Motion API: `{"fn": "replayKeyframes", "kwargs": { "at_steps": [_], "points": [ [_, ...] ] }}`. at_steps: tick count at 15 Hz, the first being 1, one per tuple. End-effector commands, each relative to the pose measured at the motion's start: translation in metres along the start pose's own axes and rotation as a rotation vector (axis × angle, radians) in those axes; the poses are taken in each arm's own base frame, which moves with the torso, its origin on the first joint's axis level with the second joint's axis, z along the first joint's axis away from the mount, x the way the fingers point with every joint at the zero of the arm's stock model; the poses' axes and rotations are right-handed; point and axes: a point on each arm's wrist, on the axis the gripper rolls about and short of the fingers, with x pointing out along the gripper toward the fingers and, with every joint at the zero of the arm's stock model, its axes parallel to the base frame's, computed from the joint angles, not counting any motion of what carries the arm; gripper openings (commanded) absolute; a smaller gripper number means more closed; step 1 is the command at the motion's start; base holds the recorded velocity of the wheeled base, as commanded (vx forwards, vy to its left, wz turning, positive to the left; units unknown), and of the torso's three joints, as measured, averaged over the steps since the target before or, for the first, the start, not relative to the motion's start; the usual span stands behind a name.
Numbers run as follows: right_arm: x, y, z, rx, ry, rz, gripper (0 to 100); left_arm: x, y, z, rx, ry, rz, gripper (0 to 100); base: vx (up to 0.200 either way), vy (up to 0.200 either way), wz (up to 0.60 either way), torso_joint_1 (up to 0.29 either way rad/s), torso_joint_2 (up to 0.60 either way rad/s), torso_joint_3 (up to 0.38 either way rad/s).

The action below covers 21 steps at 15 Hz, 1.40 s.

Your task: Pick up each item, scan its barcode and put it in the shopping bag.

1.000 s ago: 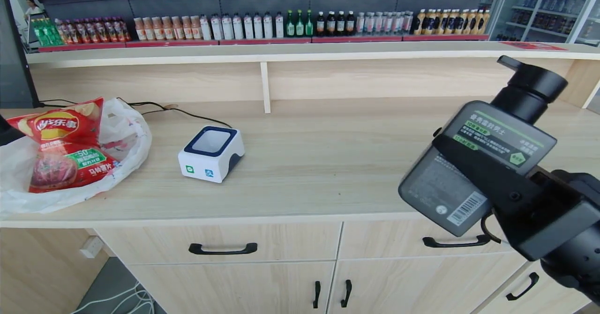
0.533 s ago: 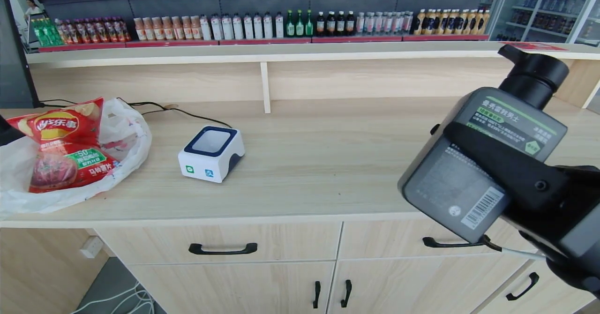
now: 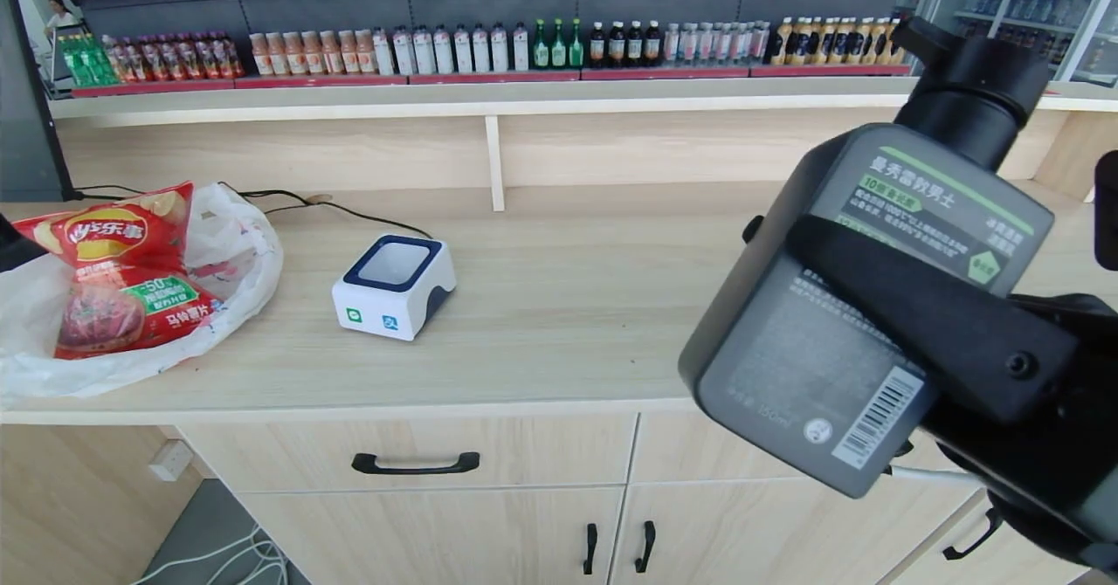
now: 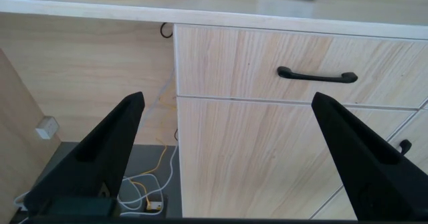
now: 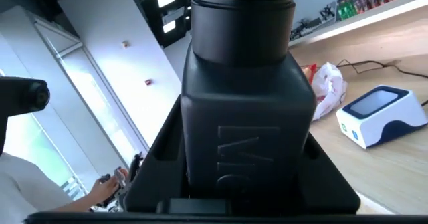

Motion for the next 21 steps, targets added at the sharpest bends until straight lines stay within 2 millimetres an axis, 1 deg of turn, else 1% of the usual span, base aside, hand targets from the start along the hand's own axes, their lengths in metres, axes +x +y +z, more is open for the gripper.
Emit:
{"fn": "replayKeyframes", "kwargs": {
  "at_steps": [1,4,10,13,14,15,16,17,18,20,21],
  "points": [
    [0.017,-0.011,-0.009,0.006,0.014,-0.006,0,0.000,0.000,0.000,0.000,0.000,0.000,100,0.000,0.000,0.00,0.000,0.00,0.000],
    [0.021,-0.011,-0.009,0.009,0.012,0.005,0,0.000,0.000,0.000,0.000,0.000,0.000,100,0.000,0.000,0.00,0.000,0.00,0.000],
    [0.019,-0.004,-0.002,-0.001,-0.009,0.027,0,0.000,0.000,0.000,0.000,0.000,0.000,100,0.000,0.000,0.00,0.000,0.00,0.000],
    [0.019,-0.005,0.000,-0.051,-0.018,0.021,0,0.000,0.000,0.000,0.000,0.000,0.000,100,0.000,0.000,0.00,0.000,0.00,0.000],
    [0.015,-0.005,0.001,-0.110,-0.022,0.006,0,0.000,0.000,0.000,0.000,0.000,0.000,100,0.000,0.000,0.00,0.000,0.00,0.000],
    [0.014,-0.010,0.003,-0.188,-0.025,-0.019,0,0.000,0.000,0.000,0.000,0.000,0.000,100,0.000,0.000,0.00,0.000,0.00,0.000],
    [0.011,-0.030,0.008,-0.329,-0.026,-0.095,0,0.000,0.000,0.000,0.001,0.000,0.000,100,0.000,0.000,0.00,0.000,0.00,0.000],
    [0.010,-0.040,0.012,-0.397,-0.029,-0.129,0,0.000,0.000,0.000,0.000,0.000,0.000,100,0.000,0.000,0.00,0.000,0.00,0.000],
    [0.005,-0.048,0.021,-0.520,-0.033,-0.159,0,0.000,0.000,0.000,0.000,0.000,0.000,100,0.000,0.000,0.00,0.000,0.00,0.000],
    [-0.011,-0.064,0.027,-0.746,-0.007,-0.285,0,0.000,0.000,0.000,0.000,0.000,0.000,100,0.000,0.000,0.00,0.000,0.00,0.000],
    [-0.030,-0.078,0.034,-0.838,0.013,-0.422,0,0.000,0.000,0.000,0.001,0.000,0.000,100,0.000,0.000,0.00,0.000,0.00,0.000]
  ]
}}
